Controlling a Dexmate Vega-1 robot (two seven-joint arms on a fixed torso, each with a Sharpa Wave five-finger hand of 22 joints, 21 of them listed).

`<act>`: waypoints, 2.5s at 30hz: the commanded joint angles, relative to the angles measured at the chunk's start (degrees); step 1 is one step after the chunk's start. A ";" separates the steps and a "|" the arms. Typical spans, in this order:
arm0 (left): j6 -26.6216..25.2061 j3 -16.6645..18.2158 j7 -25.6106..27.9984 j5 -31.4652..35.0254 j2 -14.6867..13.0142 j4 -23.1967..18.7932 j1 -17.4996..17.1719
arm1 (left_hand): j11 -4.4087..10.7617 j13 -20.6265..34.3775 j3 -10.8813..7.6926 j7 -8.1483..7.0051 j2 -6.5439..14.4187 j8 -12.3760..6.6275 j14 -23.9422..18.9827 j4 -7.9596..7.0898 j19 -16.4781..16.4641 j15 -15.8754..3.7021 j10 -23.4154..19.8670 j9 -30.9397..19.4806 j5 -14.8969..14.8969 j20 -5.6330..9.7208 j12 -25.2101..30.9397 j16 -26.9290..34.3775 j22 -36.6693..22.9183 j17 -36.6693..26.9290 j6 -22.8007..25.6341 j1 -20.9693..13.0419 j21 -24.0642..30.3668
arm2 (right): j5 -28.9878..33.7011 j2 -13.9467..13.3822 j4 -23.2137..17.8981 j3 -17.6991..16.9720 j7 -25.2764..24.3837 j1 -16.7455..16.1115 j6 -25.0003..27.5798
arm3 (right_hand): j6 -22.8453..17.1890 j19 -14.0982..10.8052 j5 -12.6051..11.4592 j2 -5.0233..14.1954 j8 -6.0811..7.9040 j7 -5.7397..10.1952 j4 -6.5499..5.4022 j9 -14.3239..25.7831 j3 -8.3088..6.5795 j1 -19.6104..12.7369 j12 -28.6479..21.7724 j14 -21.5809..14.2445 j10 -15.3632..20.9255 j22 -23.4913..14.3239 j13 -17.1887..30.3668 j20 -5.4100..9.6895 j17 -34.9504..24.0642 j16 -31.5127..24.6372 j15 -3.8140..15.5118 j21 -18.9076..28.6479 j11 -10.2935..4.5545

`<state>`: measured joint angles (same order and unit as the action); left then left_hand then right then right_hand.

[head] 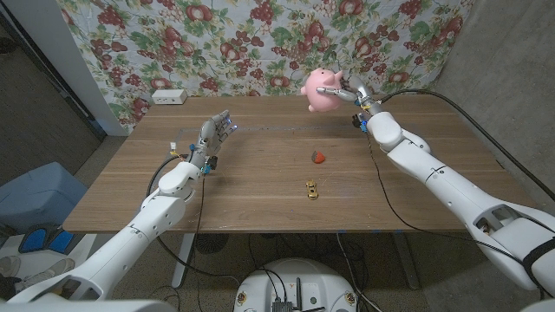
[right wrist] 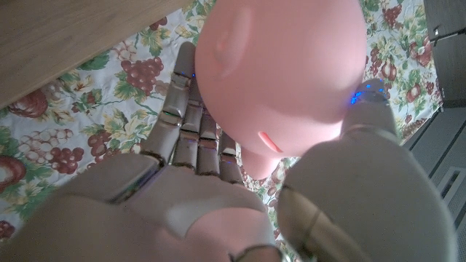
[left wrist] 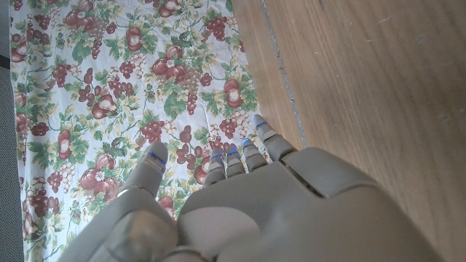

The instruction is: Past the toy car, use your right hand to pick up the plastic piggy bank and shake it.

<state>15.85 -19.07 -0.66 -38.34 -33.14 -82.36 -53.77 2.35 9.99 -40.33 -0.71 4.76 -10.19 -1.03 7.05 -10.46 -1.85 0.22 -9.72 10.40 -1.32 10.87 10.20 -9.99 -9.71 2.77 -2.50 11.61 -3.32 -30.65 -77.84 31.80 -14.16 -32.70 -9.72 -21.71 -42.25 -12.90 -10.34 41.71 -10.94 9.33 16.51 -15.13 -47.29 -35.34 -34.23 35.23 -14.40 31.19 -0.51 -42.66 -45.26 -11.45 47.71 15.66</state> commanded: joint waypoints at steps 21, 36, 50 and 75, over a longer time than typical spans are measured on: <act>-0.09 0.03 0.29 0.11 -0.30 -1.09 -0.68 | 0.15 0.24 -0.24 0.16 2.10 -0.20 -0.08 0.02 -0.55 -0.75 -0.31 -0.25 0.10 0.15 0.12 0.01 -0.17 -0.11 0.15 0.34 -0.18 | -5.45 5.91 4.30 -7.23 -12.72 -6.09 -10.57 | -31.95 2.21 -23.71 11.70 2.38 5.27 -0.31 9.90 -15.71 -10.90 -9.58 -26.09 27.00 0.41 14.57 1.44 -27.79 -15.96 23.69 1.89 -18.83; 0.01 -0.13 0.13 0.20 -0.23 -1.14 -0.65 | 0.04 0.24 -0.25 0.19 2.11 -0.21 -0.09 0.03 -0.55 -0.76 -0.37 -0.25 0.10 0.14 0.14 0.02 -0.17 -0.12 0.17 0.35 -0.20 | -6.08 2.70 0.66 -6.94 -8.55 -6.55 -6.60 | -31.92 2.64 -24.29 11.74 2.14 5.33 -0.36 9.97 -15.76 -10.66 -9.44 -25.78 26.90 0.65 14.61 1.53 -27.78 -16.16 23.69 2.84 -18.82; -0.29 -0.23 0.12 0.19 -0.19 -1.03 -0.34 | 0.03 0.24 -0.26 0.20 2.11 -0.21 -0.06 0.07 -0.56 -0.75 -0.33 -0.25 0.09 0.12 0.13 0.01 -0.18 -0.11 0.17 0.33 -0.20 | -7.92 -4.37 -4.67 -4.23 5.22 -3.75 3.61 | -31.84 3.70 -24.64 11.81 1.86 5.29 -0.40 10.05 -15.65 -10.42 -9.18 -25.23 26.58 0.90 14.55 1.36 -27.79 -16.43 23.64 3.70 -18.58; -0.37 -0.47 -0.34 0.11 0.30 0.45 0.74 | 0.03 0.24 -0.29 0.16 2.14 -0.20 -0.02 0.17 -0.53 -0.74 -0.30 -0.25 0.09 0.12 0.12 -0.01 -0.18 -0.09 0.15 0.24 -0.23 | -9.38 -6.40 -3.65 -1.49 13.78 0.52 8.10 | -31.99 4.60 -25.20 12.01 1.64 4.95 -0.33 10.43 -15.62 -10.25 -9.15 -24.46 26.64 1.38 14.72 0.86 -27.74 -16.90 23.65 5.47 -17.98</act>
<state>15.54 -19.43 -0.80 -38.15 -33.08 -82.57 -53.46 2.35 9.99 -40.32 -0.71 4.76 -10.19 -1.03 7.05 -10.46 -1.85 0.22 -9.72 10.41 -1.32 10.87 10.20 -9.99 -9.59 2.76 -2.50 11.61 -12.59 -36.59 -81.89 29.42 -2.32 -33.46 -3.00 -21.71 -40.30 -12.90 -10.22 41.71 -10.94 9.33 16.51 -15.13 -47.16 -35.34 -34.24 35.24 -13.03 31.19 -2.46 -43.90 -45.26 -11.46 52.58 15.67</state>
